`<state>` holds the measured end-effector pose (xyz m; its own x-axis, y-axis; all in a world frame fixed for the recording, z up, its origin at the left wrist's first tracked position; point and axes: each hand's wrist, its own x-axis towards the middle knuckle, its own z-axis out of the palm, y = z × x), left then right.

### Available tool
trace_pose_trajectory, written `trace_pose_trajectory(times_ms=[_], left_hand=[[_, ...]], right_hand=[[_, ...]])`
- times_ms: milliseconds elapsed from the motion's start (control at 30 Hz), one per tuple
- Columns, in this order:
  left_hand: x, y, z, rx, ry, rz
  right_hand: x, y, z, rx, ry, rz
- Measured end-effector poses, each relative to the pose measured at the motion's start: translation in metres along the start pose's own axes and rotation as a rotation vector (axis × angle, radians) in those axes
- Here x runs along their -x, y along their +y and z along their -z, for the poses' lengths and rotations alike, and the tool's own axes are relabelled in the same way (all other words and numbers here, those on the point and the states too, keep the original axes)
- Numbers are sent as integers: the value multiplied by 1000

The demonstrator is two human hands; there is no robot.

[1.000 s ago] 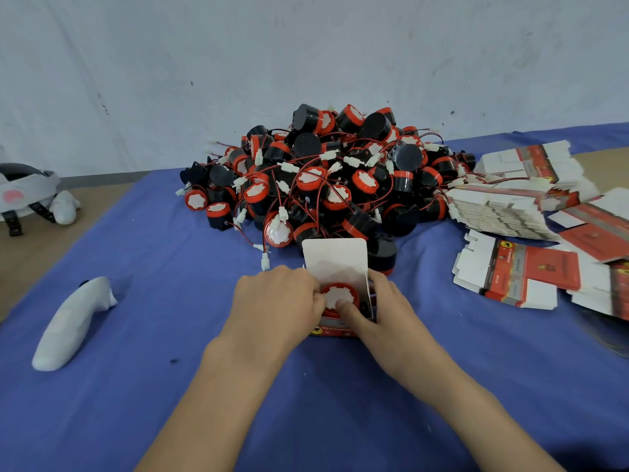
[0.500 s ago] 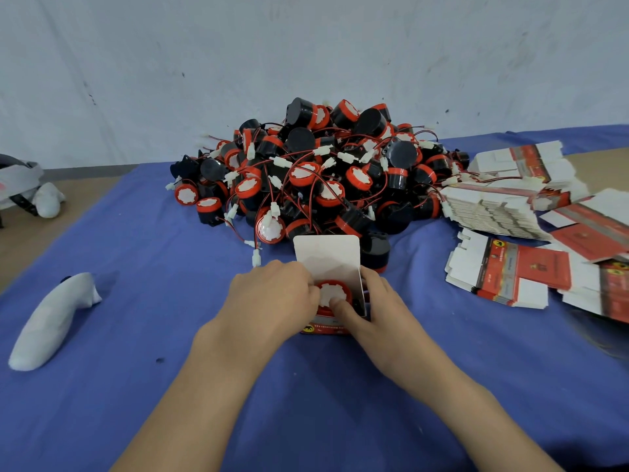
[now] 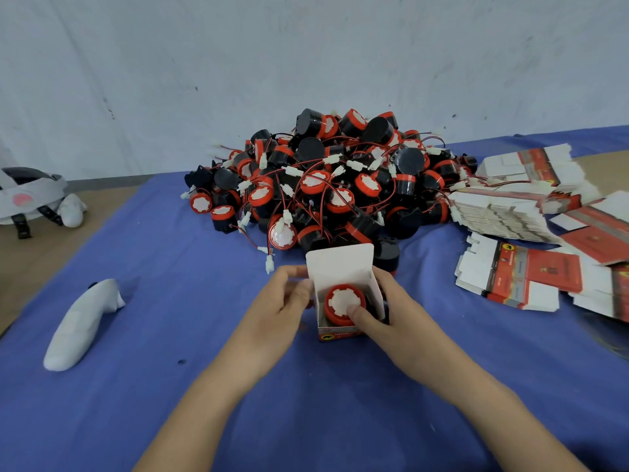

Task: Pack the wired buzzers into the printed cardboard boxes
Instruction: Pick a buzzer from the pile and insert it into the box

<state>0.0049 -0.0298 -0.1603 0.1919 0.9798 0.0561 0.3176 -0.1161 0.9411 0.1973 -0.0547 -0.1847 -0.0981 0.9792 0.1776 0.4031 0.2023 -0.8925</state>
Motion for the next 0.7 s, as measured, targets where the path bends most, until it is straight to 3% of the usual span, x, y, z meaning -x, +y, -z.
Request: trace_pose_trajectory(times_ms=[167, 433, 567, 700], left_hand=[[-1, -2, 2, 43, -76, 64], [0, -8, -8, -117, -58, -31], [-1, -7, -9, -139, -60, -50], [-2, -9, -8, -147, -74, -57]], right_hand=[[0, 1, -1, -9, 9, 35], [4, 3, -5, 29, -49, 158], [3, 0, -3, -85, -138, 185], [-2, 2, -1, -262, -69, -3]])
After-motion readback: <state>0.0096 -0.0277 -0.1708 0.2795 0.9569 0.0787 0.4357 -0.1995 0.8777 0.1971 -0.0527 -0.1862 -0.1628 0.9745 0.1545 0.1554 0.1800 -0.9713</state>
